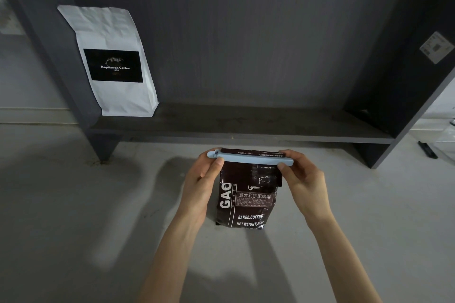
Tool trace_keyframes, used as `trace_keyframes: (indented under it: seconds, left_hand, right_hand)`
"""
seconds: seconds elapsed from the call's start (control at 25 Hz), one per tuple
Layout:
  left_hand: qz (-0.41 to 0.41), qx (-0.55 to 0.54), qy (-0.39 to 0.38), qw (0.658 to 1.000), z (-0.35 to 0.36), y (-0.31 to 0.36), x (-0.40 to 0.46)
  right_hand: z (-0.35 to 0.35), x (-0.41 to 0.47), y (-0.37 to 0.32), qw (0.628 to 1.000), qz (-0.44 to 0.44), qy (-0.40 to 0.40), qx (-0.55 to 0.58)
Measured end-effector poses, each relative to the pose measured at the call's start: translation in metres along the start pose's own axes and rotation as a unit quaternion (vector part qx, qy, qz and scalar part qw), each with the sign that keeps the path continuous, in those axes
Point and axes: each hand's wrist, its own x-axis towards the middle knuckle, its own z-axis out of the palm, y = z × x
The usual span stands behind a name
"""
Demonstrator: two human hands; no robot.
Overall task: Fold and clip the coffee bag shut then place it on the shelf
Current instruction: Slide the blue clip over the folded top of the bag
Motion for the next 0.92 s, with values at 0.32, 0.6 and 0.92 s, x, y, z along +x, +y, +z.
trace_keyframes:
  seconds: [0.32, 0.6, 0.92]
  left_hand:
    - [0.001, 0.004, -0.007, 1.000, -0.0020, 0.0004, -0.0016]
    - [0.010, -0.010, -0.016, 1.000, -0.0018, -0.0029, -0.0019]
    - [0.028, 0.046, 0.019, 0.998, 0.0001, -0.0053, -0.0014]
  right_hand:
    - [0.0014, 0.0003, -0.0002, 1.000, 0.002, -0.001, -0.003]
    - [-0.0012, -0.0002, -0.0022, 1.000, 0.011, -0.007, -0.006]
    - [-0.0017, 0.0016, -0.0040, 1.000, 0.015, -0.015, -0.007]
